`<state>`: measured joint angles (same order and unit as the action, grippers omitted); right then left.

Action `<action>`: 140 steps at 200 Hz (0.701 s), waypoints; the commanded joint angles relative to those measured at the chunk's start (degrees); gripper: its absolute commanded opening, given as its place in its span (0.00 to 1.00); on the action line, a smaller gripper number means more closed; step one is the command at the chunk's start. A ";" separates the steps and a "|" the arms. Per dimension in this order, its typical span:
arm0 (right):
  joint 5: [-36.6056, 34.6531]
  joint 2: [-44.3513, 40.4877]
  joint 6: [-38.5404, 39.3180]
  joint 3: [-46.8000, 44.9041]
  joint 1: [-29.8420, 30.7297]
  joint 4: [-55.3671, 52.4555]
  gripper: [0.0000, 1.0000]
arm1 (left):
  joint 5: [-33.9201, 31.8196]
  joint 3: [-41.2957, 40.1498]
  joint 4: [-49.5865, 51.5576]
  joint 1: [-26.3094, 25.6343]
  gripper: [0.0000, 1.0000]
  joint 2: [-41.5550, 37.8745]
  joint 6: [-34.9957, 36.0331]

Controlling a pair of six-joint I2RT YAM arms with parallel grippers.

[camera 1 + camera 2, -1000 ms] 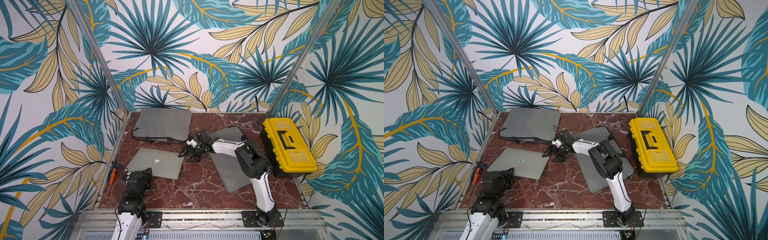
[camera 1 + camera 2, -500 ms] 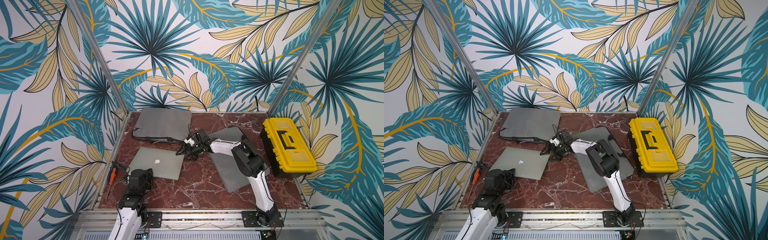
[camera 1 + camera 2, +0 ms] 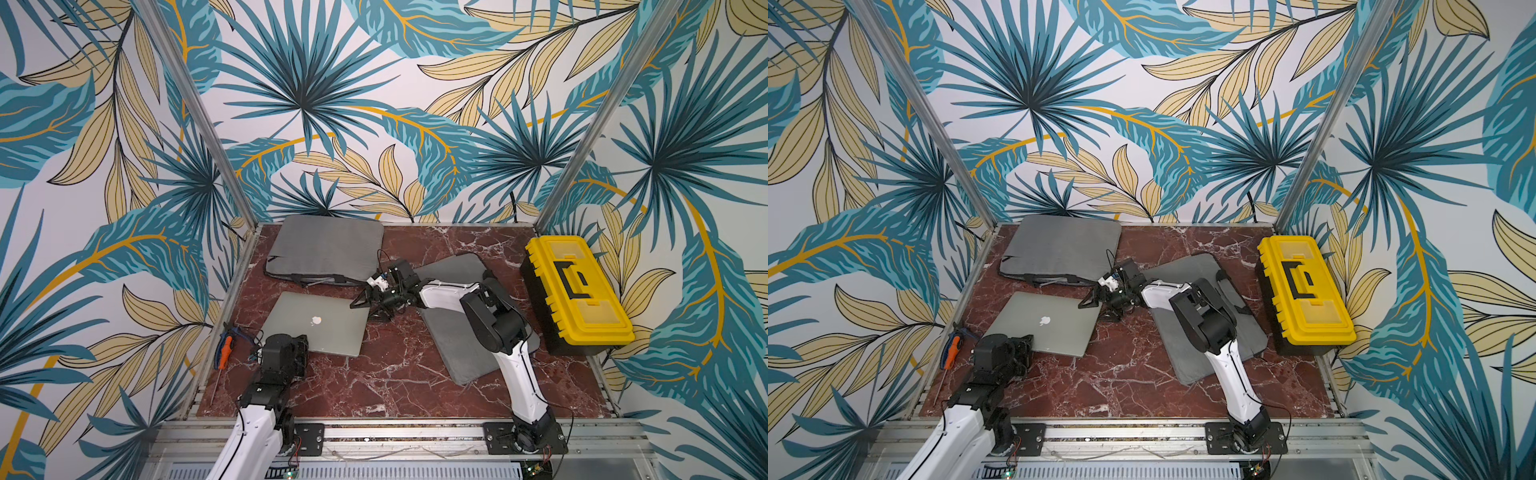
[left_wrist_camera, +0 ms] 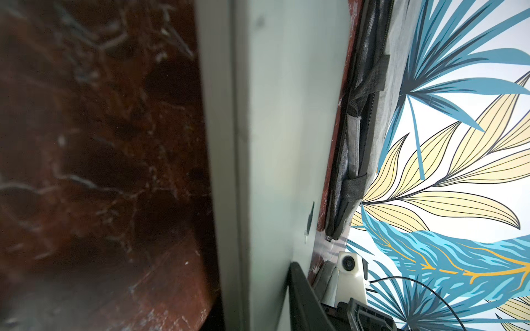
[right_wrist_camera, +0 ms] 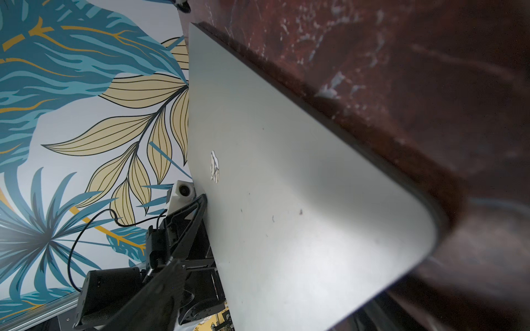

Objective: Open the zippered laptop bag and take out the laptop
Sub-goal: Place the laptop at the center of the board.

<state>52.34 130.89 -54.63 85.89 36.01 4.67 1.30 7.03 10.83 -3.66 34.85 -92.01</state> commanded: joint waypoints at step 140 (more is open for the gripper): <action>1.98 3.23 -3.87 -2.04 0.91 6.41 0.85 | 1.66 2.37 5.25 -2.97 0.35 11.30 -0.25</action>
<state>54.50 132.11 -58.50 84.95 36.07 10.31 0.89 10.66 9.54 -5.67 45.41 -92.90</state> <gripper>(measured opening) 0.850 0.349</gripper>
